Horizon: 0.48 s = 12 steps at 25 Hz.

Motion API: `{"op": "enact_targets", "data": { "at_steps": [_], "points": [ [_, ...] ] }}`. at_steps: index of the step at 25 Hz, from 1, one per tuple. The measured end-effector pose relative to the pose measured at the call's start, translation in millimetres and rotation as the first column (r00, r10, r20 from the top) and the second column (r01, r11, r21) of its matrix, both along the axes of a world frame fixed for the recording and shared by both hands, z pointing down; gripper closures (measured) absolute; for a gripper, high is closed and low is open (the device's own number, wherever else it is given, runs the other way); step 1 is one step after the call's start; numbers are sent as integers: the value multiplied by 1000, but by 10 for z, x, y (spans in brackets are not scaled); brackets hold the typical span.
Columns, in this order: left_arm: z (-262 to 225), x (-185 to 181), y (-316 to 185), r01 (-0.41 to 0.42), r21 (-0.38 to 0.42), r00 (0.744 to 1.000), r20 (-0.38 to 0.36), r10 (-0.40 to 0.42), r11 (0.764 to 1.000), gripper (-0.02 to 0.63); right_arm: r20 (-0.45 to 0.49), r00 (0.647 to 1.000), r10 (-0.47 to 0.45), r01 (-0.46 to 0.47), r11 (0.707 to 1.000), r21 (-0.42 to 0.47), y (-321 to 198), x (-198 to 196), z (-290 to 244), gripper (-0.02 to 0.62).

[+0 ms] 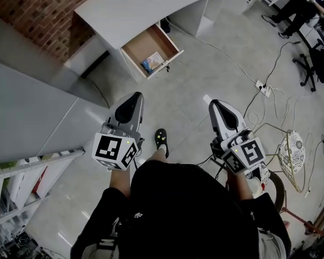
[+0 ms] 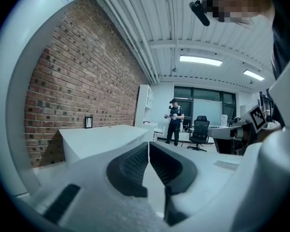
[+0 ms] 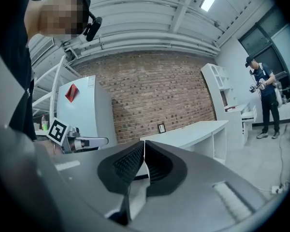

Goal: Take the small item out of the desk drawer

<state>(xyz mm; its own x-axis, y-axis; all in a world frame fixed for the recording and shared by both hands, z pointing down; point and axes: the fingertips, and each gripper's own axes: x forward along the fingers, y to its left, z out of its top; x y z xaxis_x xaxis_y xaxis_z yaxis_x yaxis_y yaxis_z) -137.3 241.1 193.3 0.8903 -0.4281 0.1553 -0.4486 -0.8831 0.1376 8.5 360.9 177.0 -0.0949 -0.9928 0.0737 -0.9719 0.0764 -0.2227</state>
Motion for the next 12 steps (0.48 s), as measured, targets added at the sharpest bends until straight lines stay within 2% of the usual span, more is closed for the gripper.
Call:
{"op": "enact_targets", "data": {
  "at_steps": [12],
  "points": [
    [102,15,-841,5,-10,1000,26,-5,1000,598,-16,1000,-24,24,999,-24,-873,-5,-8,584]
  ]
}}
